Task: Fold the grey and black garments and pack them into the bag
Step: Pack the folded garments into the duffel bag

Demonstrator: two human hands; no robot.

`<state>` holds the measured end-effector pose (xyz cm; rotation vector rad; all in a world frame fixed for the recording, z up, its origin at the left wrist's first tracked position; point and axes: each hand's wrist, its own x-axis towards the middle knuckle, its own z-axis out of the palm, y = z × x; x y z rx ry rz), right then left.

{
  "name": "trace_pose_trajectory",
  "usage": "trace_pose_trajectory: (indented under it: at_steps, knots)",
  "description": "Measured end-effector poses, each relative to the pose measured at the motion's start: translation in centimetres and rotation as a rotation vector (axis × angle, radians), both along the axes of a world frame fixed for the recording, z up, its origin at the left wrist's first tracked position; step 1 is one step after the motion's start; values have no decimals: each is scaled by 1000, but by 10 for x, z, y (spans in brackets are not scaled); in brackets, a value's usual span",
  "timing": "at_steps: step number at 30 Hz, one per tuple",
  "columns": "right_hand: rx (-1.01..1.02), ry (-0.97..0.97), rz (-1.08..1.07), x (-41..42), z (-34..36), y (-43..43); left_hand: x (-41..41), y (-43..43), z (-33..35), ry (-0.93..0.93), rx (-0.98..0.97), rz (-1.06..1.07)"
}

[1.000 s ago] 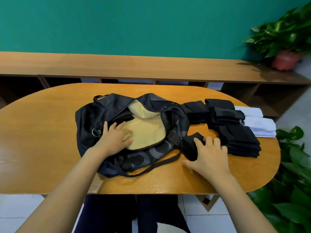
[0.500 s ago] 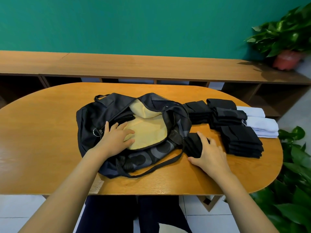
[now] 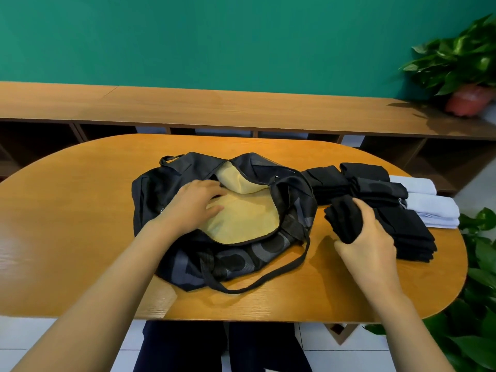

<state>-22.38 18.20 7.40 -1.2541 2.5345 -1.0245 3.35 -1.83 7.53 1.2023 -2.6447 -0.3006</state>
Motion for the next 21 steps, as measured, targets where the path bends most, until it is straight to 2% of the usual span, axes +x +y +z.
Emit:
trace_pose_trajectory:
  at_steps: [4,7,11,13,17,19,21]
  knots:
    - [-126,-93,52,27,34,-17,-30,-46,26,-17,-107,-58]
    - [-101,-231,160,53,39,-43,-58,-84,33,-200,-103,-40]
    - [-5,-343,296,84,21,-86,-77,-123,24,-449,29,-45]
    - [35,-402,336,94,14,-105,-79,-137,28,-352,0,-58]
    - [58,-377,358,107,6,-140,-78,-155,52,224,-211,-13]
    - [81,-162,340,111,-1,-165,-76,-157,60,352,-227,-35]
    - [133,160,285,114,-10,-194,-74,-157,62,383,-219,-68]
